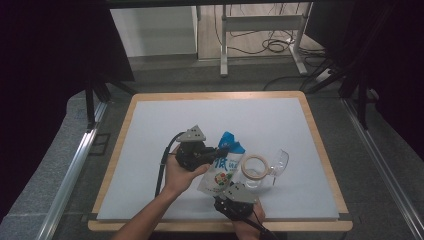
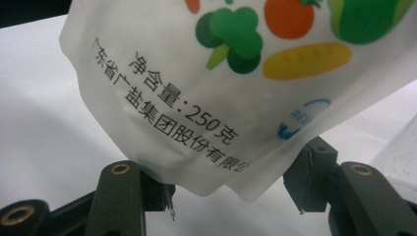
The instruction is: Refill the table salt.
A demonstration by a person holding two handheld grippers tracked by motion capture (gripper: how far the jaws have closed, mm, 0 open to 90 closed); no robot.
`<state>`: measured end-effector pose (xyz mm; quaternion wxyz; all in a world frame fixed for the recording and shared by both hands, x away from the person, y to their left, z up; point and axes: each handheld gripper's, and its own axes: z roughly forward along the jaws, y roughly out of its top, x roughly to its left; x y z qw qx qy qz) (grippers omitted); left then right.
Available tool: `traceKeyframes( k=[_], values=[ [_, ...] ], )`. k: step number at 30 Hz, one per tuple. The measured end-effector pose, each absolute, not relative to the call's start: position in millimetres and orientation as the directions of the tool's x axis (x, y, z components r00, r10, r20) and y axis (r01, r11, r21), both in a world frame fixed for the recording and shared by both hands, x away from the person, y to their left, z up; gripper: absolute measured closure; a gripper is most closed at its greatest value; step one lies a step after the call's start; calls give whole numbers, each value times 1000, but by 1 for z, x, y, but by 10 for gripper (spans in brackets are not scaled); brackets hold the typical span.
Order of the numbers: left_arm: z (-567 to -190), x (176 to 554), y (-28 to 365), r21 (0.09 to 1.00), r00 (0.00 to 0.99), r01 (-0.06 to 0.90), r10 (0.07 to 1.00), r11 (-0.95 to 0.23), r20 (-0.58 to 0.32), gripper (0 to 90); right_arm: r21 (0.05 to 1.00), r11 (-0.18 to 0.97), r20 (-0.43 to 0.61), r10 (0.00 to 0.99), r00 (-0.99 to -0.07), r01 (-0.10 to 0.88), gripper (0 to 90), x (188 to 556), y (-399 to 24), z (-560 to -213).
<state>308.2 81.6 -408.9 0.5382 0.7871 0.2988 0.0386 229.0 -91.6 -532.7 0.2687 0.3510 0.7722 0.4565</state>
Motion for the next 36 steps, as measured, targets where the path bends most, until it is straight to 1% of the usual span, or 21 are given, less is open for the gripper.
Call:
traceKeyframes(
  k=[3, 7, 13, 17, 20, 24, 29, 36],
  values=[
    [-410, 311, 81, 865, 819, 437, 506, -245, -270, 899, 891, 349, -107, 784, -612, 290, 455, 228, -90, -533],
    [-410, 315, 80, 860, 826, 437, 497, -264, -268, 899, 885, 354, -96, 775, -624, 304, 462, 230, -88, -532],
    [-405, 317, 74, 852, 839, 423, 489, -309, -239, 900, 886, 346, -81, 771, -632, 309, 463, 233, -83, -532],
    [-402, 320, 71, 843, 847, 425, 472, -329, -243, 900, 891, 336, -81, 779, -622, 305, 462, 233, -82, -532],
    [-399, 323, 67, 830, 855, 427, 460, -359, -241, 899, 897, 312, -63, 791, -608, 314, 462, 234, -79, -533],
    [-398, 326, 63, 818, 862, 425, 448, -388, -235, 899, 892, 319, -71, 800, -596, 321, 463, 236, -75, -532],
    [-399, 329, 58, 804, 869, 425, 438, -416, -233, 899, 888, 311, -51, 800, -598, 339, 462, 237, -75, -534],
    [-392, 334, 53, 785, 877, 423, 422, -454, -229, 899, 895, 288, -33, 805, -593, 340, 464, 238, -75, -533]
  ],
)
